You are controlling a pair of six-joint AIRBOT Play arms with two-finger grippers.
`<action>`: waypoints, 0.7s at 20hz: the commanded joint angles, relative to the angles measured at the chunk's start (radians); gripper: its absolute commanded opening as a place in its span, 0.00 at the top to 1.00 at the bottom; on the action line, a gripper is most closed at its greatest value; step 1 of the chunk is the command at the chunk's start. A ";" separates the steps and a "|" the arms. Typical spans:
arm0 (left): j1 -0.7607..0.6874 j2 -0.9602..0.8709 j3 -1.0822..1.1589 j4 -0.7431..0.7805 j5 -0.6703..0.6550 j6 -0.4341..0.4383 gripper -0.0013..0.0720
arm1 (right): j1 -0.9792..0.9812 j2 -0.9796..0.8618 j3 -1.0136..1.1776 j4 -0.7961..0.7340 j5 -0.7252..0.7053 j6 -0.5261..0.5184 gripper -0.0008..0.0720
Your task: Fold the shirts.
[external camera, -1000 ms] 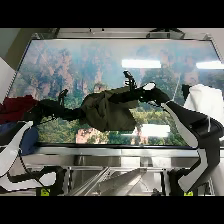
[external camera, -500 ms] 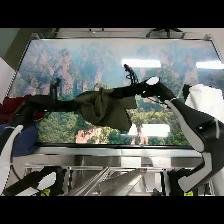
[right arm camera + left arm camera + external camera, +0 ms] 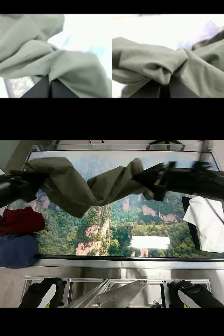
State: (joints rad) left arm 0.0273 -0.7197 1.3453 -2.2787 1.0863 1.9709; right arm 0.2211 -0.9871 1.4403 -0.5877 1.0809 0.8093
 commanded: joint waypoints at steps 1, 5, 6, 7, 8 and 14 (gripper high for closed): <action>-0.048 0.090 0.136 0.010 0.056 -0.048 0.96 | -0.005 0.222 0.000 -0.181 0.006 0.097 0.94; -0.094 0.036 0.105 0.010 0.103 -0.092 0.96 | -0.005 0.248 -0.036 -0.320 0.109 0.238 0.94; -0.106 0.000 0.082 0.009 0.130 -0.100 0.96 | -0.005 0.236 -0.070 -0.329 0.124 0.240 0.94; -0.123 -0.041 0.054 0.008 0.156 -0.106 0.96 | -0.005 0.219 -0.113 -0.334 0.124 0.239 0.94; -0.146 -0.089 0.014 0.010 0.172 -0.106 0.96 | -0.006 0.198 -0.152 -0.334 0.123 0.239 0.94; -0.191 -0.444 -0.216 0.016 0.097 -0.045 0.96 | -0.006 -0.104 -0.400 -0.336 -0.055 0.235 0.94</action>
State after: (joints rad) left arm -0.1505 -1.0080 1.2190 -2.2658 1.2293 1.8797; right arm 0.2153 -0.9550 1.1408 -0.9115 1.1301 1.0401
